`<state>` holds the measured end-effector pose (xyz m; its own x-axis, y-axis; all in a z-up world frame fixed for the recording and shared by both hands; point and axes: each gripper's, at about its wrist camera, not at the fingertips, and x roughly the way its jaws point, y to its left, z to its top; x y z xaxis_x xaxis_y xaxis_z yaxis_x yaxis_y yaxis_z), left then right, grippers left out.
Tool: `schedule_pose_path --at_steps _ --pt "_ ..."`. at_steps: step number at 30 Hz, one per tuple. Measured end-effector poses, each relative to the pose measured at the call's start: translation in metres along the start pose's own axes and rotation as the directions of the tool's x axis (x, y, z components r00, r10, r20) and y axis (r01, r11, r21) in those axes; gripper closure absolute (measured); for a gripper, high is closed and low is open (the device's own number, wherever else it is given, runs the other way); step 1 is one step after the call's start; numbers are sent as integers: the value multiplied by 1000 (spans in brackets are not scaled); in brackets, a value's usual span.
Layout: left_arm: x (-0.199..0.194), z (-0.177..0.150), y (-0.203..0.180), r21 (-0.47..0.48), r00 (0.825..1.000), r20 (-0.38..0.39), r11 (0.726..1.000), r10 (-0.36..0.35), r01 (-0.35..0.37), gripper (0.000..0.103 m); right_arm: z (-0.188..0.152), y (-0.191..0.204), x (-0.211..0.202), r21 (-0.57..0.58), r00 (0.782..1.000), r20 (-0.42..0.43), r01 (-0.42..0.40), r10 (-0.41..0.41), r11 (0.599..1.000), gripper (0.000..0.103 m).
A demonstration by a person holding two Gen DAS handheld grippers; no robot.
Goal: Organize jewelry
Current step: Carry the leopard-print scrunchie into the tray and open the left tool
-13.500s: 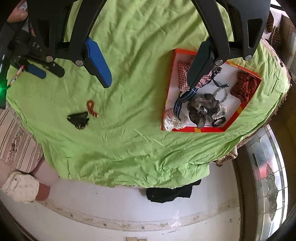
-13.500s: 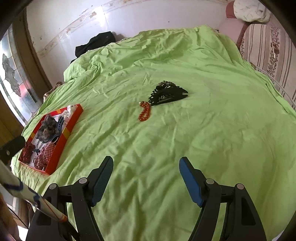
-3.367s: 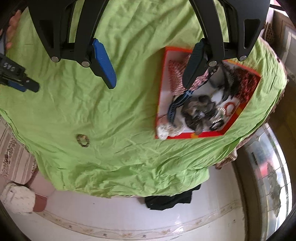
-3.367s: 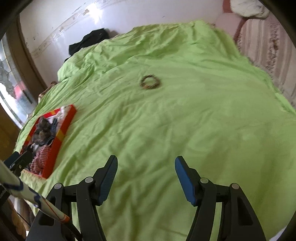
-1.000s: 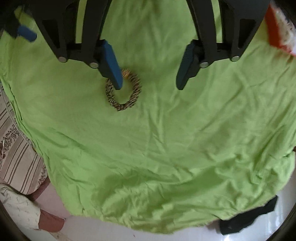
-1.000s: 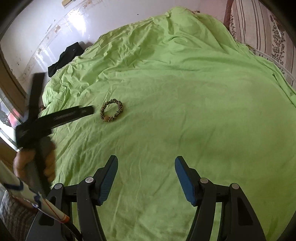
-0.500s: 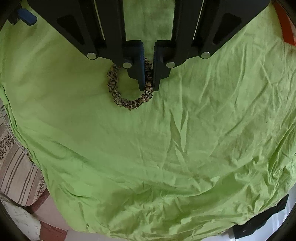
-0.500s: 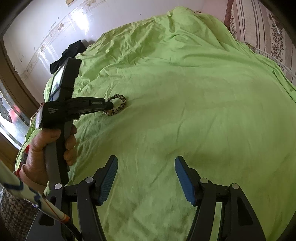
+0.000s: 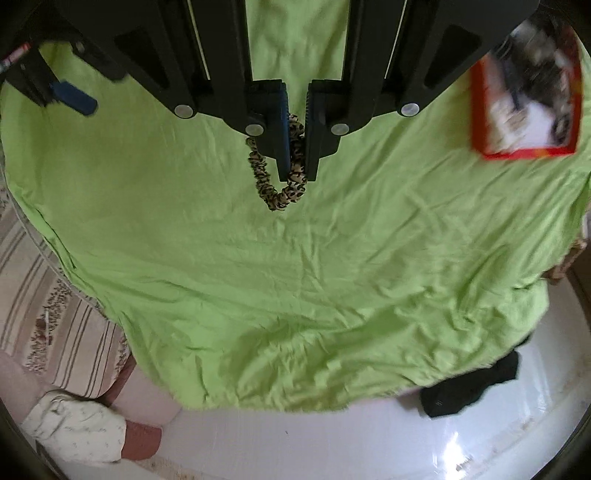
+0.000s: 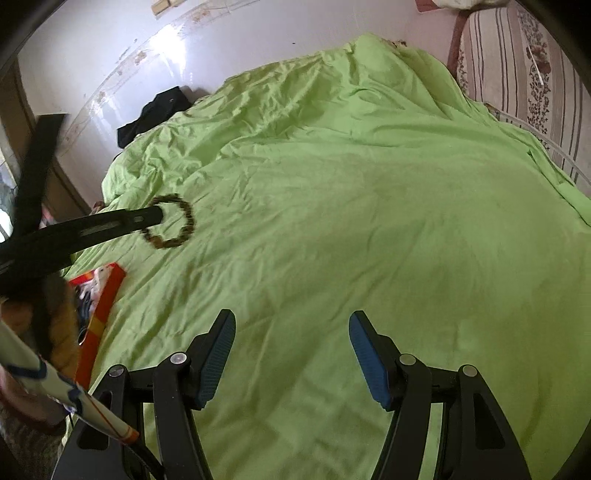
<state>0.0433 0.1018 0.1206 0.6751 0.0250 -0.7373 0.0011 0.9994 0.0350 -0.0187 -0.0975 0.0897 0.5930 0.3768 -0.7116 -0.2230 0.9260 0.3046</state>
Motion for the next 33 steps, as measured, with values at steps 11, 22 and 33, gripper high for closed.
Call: schedule_pose_path --at_steps 11,22,33 --pt "-101 -62 19 -1 984 90 988 154 -154 97 -25 51 -30 -72 999 6 -32 33 997 34" --pt "-134 -102 21 -12 980 110 986 164 -164 97 -47 72 -41 -85 1000 -8 -23 23 996 34" --pt "-126 -133 19 -49 994 45 994 95 -93 97 -71 62 -41 -74 998 -58 36 -41 997 34"
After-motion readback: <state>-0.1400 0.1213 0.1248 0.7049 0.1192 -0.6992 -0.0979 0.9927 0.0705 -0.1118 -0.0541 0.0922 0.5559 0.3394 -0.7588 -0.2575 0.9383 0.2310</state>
